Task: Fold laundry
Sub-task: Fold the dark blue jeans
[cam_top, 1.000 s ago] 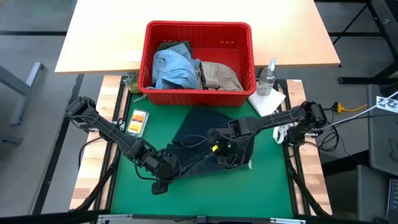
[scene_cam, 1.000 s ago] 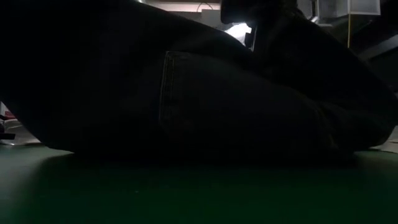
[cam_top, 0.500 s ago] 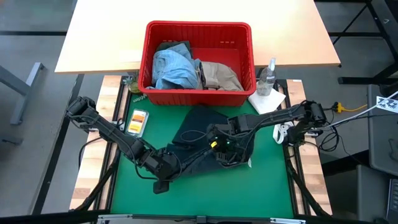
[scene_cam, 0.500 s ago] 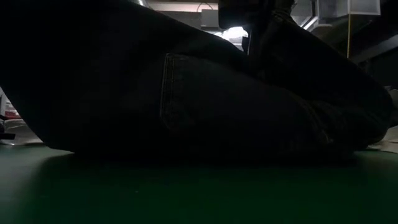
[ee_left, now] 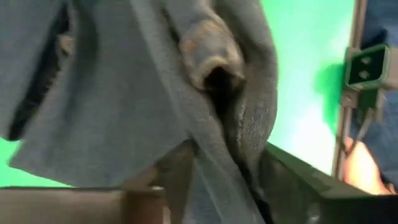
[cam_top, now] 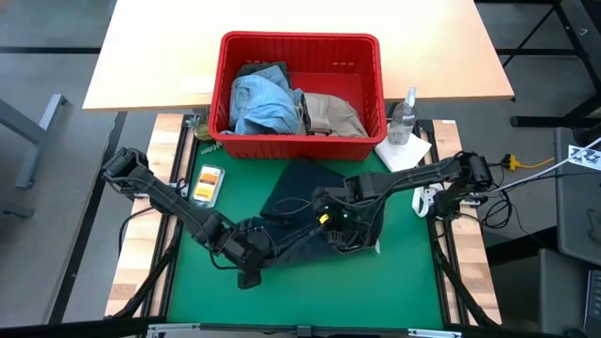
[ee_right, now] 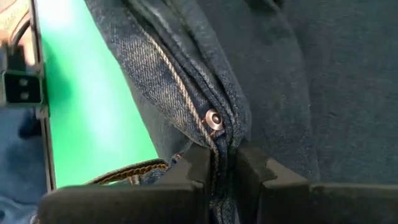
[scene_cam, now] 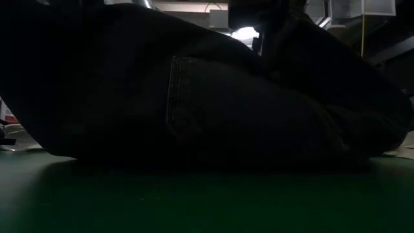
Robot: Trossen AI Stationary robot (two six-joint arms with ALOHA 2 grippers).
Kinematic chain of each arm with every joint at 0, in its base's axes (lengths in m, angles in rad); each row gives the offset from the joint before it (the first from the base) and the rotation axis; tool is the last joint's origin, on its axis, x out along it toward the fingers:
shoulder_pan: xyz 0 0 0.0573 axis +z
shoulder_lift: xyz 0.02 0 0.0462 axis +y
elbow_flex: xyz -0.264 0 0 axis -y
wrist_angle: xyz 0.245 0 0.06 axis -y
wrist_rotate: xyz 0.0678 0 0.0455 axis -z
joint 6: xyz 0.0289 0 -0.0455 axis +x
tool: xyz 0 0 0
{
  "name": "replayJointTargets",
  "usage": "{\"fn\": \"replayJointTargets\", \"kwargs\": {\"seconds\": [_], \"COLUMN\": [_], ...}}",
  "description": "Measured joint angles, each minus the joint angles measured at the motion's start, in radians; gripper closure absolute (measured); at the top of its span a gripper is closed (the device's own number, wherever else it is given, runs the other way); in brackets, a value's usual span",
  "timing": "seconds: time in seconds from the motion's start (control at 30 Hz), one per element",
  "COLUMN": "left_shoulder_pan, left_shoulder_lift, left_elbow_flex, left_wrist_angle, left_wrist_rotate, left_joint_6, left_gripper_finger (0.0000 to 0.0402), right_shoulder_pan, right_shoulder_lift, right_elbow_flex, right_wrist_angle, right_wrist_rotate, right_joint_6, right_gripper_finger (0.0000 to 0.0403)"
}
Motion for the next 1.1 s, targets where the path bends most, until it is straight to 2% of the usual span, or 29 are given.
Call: {"fn": "replayJointTargets", "kwargs": {"seconds": [0.13, 0.2, 0.3, 0.4, 0.6, 0.7, 0.83, 0.97, 1.1], "left_shoulder_pan": [0.029, 0.046, 0.078, 0.108, 0.131, 0.12, 0.085, 0.058, 0.069], "left_shoulder_lift": [0.0, 0.0, 0.0, -0.002, -0.002, -0.002, -0.002, -0.002, -0.002], "left_elbow_flex": [0.0, 0.0, 0.0, 0.002, 0.015, 0.059, 0.14, 0.205, 0.248], "left_wrist_angle": [-0.005, -0.016, -0.032, -0.04, -0.038, -0.041, -0.046, -0.05, -0.056], "left_wrist_rotate": [-0.017, -0.014, 0.022, 0.12, 0.361, 0.433, 0.434, 0.334, 0.252], "left_joint_6": [0.058, 0.102, 0.172, 0.218, 0.32, 0.331, 0.334, 0.383, 0.428], "left_gripper_finger": [0.0353, 0.0385, 0.0383, 0.0389, 0.0395, 0.0395, 0.0395, 0.0395, 0.0396], "right_shoulder_pan": [0.03, 0.051, 0.096, 0.156, 0.289, 0.345, 0.414, 0.466, 0.5], "right_shoulder_lift": [-0.02, -0.038, -0.073, -0.096, -0.086, -0.081, -0.08, -0.083, -0.127], "right_elbow_flex": [0.0, 0.0, 0.0, 0.0, 0.001, 0.001, 0.001, 0.001, 0.0], "right_wrist_angle": [-0.026, -0.052, -0.084, -0.08, 0.033, 0.077, 0.113, 0.126, 0.099], "right_wrist_rotate": [-0.01, -0.007, 0.033, 0.062, 0.034, 0.024, 0.016, 0.023, 0.107], "right_joint_6": [-0.02, -0.02, 0.014, 0.077, 0.218, 0.284, 0.35, 0.38, 0.385], "right_gripper_finger": [0.0363, 0.0363, 0.0363, 0.0363, 0.0363, 0.0363, 0.0363, 0.0363, 0.0363]}}
